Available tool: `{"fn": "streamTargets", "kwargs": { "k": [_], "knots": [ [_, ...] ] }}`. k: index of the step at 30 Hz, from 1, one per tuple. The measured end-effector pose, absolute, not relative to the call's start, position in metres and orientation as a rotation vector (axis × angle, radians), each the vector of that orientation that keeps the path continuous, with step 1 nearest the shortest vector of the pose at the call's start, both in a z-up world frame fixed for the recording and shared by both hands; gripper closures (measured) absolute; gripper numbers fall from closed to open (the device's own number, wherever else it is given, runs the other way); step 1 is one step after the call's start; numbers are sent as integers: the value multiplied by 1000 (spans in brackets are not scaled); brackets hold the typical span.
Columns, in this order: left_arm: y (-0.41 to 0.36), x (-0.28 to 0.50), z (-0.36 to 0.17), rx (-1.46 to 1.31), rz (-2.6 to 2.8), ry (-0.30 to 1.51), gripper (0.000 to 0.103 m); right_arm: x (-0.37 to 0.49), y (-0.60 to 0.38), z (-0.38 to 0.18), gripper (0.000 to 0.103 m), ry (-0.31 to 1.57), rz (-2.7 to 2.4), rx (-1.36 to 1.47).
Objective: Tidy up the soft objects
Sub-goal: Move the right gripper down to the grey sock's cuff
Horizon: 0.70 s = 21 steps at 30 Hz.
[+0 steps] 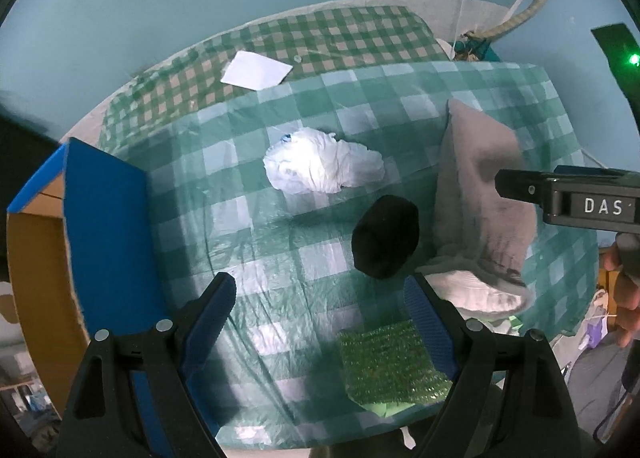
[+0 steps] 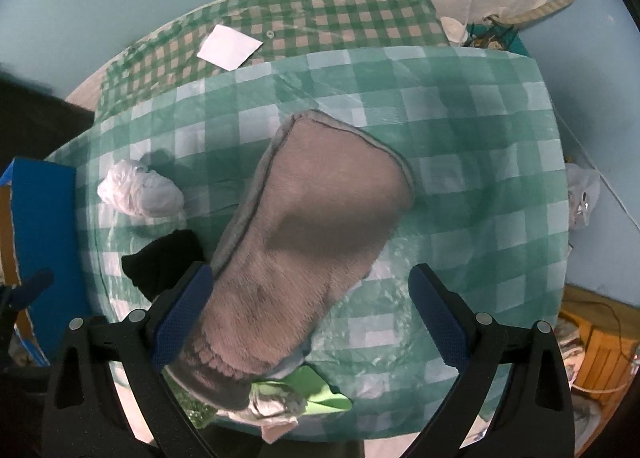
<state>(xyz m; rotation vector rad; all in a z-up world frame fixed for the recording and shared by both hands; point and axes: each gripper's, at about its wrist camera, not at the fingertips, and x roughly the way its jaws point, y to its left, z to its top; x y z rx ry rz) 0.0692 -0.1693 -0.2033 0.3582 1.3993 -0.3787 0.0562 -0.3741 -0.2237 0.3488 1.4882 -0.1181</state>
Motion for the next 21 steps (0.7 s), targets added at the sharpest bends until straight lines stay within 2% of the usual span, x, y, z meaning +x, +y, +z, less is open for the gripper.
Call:
{"fn": "streamTargets", "kwargs": {
  "k": [8, 14, 17, 19, 21],
  "knots": [
    [-175, 75, -219, 364, -392, 1428, 16, 65, -372, -241, 6, 1514, -121, 348],
    [-181, 83, -226, 354, -399, 1449, 16, 64, -373, -256, 22, 1547, -125, 364],
    [-185, 86, -232, 355, -406, 1467, 16, 63, -371, -257, 39, 1536, -110, 349],
    [-188, 87, -234, 358, -414, 1471, 16, 62, -373, -255, 67, 1523, -94, 345],
    [-191, 87, -237, 362, -422, 1479, 16, 61, -375, -253, 74, 1511, -63, 363]
  ]
}}
